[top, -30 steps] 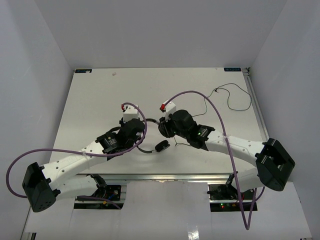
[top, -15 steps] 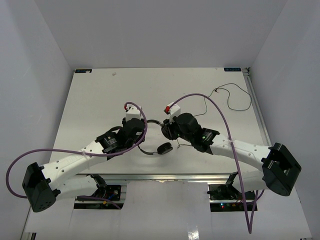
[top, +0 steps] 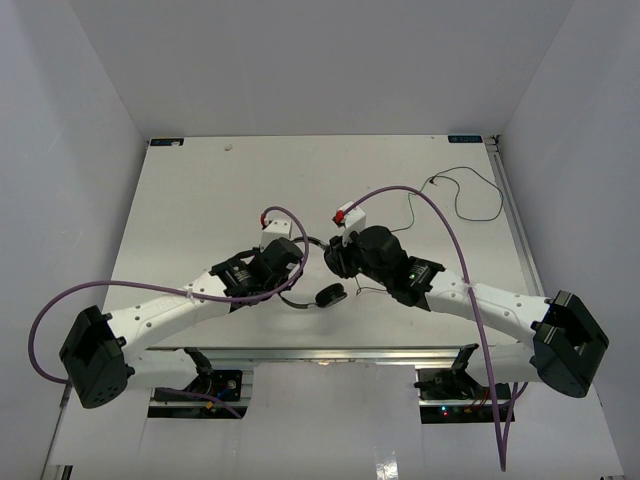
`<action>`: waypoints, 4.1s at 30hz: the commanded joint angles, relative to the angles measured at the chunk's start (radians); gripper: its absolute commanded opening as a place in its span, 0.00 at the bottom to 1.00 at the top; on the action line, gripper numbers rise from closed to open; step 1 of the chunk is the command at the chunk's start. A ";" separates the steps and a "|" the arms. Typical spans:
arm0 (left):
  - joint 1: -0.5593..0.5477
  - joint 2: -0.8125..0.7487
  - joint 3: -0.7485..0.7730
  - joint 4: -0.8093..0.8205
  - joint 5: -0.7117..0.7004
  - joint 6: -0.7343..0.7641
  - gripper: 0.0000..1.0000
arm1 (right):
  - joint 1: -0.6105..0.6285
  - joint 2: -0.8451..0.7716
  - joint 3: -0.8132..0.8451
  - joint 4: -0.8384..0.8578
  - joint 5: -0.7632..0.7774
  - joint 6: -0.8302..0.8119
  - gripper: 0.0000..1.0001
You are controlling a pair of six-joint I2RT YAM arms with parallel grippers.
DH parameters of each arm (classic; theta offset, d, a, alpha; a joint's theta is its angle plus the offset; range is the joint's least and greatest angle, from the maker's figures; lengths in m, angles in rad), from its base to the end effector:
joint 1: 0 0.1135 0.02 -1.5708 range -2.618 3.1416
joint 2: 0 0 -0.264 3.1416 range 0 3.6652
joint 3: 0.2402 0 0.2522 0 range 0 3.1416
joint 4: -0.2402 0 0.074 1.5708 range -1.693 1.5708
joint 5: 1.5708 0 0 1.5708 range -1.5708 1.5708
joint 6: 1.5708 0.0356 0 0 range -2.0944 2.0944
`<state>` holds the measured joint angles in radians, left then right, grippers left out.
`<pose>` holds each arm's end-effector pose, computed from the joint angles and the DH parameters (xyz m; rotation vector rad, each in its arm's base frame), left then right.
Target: Wrap the headphones
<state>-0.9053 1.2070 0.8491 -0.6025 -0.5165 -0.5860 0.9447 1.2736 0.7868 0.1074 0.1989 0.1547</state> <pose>0.1600 -0.1753 0.2446 0.1810 2.3574 -0.0464 0.1747 0.2296 0.2640 -0.6369 1.8749 0.5315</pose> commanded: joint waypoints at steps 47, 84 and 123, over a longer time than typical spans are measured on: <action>-0.001 -0.211 0.318 -0.397 -0.193 -0.037 0.00 | 0.002 -0.412 0.050 -0.072 -0.310 -0.187 0.96; -0.001 -0.457 0.365 -0.342 -0.003 0.008 0.00 | 0.002 -0.694 -0.229 -0.035 -0.538 -0.433 0.94; -0.001 -0.625 0.217 0.007 0.707 0.050 0.00 | 0.002 -0.353 -0.287 0.345 -0.565 -0.425 0.16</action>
<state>-0.9054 0.6063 1.1002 -0.7187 0.0173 -0.5067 0.9440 0.8724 0.5000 0.2844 -0.3861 -0.3131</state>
